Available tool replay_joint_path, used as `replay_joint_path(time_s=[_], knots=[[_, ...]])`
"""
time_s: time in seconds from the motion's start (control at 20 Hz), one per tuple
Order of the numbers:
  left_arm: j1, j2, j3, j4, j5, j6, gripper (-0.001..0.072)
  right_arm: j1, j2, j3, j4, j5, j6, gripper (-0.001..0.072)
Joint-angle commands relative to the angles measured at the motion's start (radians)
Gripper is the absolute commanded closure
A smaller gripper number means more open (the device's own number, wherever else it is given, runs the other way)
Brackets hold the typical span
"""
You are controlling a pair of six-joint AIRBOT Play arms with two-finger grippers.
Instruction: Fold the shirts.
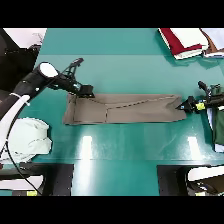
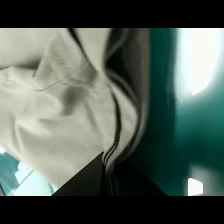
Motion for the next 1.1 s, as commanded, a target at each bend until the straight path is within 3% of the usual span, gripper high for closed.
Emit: replay_joint_path(time_s=[0.0,0.2,0.45,0.65,1.05], knots=[[-0.097,-0.078,0.069,-0.020,0.042,0.001,0.0680,0.011,0.071,0.001,0.010,0.016,0.026,0.0692],[-0.217,-0.226,0.239,-0.021,0.072,-0.003,0.0680,0.053,0.216,0.117,0.018,0.111,0.134,0.0692],[-0.313,-0.391,0.357,-0.034,0.126,-0.030,0.0679,0.241,0.282,0.375,0.019,0.197,0.248,0.0693],[-0.336,-0.449,0.357,-0.116,0.196,-0.030,0.0680,0.439,0.264,0.540,0.018,0.196,0.278,0.0693],[-0.334,-0.459,0.357,-0.045,0.125,-0.039,0.0680,0.680,0.135,0.830,0.015,0.200,0.291,0.0693]])
